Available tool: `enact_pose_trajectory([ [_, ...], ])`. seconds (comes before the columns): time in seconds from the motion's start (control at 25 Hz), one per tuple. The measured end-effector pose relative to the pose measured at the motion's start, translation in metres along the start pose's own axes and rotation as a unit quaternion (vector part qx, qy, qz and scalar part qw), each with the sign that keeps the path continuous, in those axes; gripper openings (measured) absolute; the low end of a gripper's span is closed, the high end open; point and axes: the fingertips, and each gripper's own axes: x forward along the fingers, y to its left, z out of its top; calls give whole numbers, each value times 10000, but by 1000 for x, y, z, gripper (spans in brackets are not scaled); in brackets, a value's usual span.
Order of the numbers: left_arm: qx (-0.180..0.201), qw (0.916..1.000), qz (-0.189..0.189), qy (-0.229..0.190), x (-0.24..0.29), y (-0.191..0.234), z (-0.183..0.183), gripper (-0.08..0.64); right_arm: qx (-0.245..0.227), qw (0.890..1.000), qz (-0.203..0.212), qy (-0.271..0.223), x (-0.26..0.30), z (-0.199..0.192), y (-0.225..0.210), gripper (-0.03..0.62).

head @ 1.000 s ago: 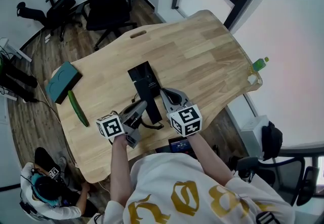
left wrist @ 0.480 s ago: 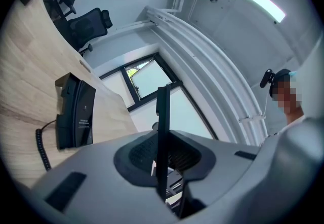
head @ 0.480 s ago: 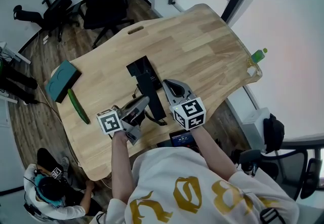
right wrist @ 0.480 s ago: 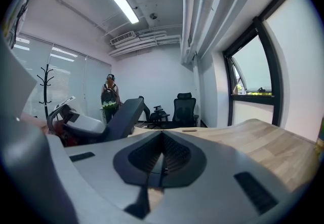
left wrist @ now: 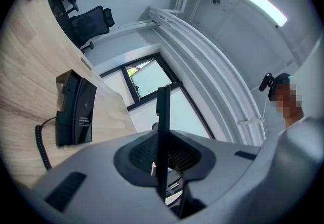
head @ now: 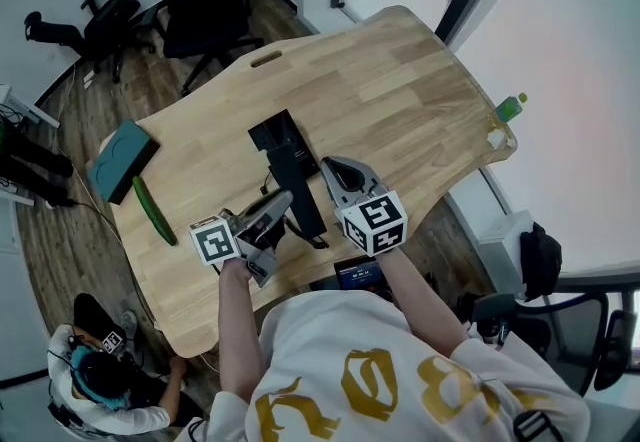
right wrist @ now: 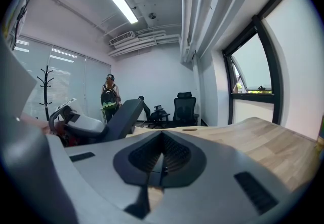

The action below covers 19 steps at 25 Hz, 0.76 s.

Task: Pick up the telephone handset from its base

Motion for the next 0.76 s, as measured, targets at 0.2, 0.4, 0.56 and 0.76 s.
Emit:
enact_pose_trajectory([
  [0.2, -18, 10000, -64, -16, -1, -2, 0, 72, -27, 10000, -28, -3, 0, -1, 0, 5],
  [0.4, -70, 9999, -66, -71, -3, 0, 0, 72, -32, 10000, -52, 20, 0, -2, -2, 5],
  [0.56, -104, 9999, -66, -118, -6, 1, 1, 72, -36, 10000, -66, 32, 0, -3, -1, 5],
  [0.76, -158, 9997, -85, -138, -9, 0, 1, 72, -31, 10000, -60, 64, 1, -4, 3, 5],
])
